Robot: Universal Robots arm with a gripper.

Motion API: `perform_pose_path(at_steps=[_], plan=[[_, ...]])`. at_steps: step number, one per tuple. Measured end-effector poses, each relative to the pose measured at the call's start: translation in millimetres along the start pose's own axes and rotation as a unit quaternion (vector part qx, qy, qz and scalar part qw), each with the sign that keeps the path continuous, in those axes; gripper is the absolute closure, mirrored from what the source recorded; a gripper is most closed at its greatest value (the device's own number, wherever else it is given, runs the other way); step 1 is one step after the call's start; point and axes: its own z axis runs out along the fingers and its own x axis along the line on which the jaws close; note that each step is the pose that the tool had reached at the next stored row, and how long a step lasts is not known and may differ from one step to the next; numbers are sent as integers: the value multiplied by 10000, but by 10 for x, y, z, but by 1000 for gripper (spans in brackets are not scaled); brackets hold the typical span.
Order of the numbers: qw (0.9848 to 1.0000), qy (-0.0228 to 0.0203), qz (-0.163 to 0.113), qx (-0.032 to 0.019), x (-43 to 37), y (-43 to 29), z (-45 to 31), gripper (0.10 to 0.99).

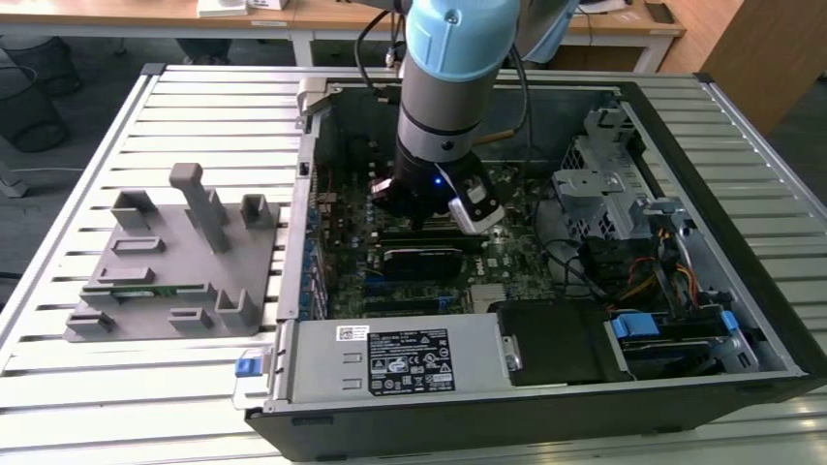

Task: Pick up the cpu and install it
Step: 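Install the second cpu locking lever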

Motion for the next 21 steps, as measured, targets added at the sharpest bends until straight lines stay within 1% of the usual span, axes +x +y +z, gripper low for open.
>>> perform_pose_path(at_steps=[5, 12, 21], plan=[[10000, 0, 0, -1, 2, -18, -3, 980], [10000, -1, -1, -16, 9, -18, -3, 980], [10000, -1, -1, -17, 15, -17, -3, 980]])
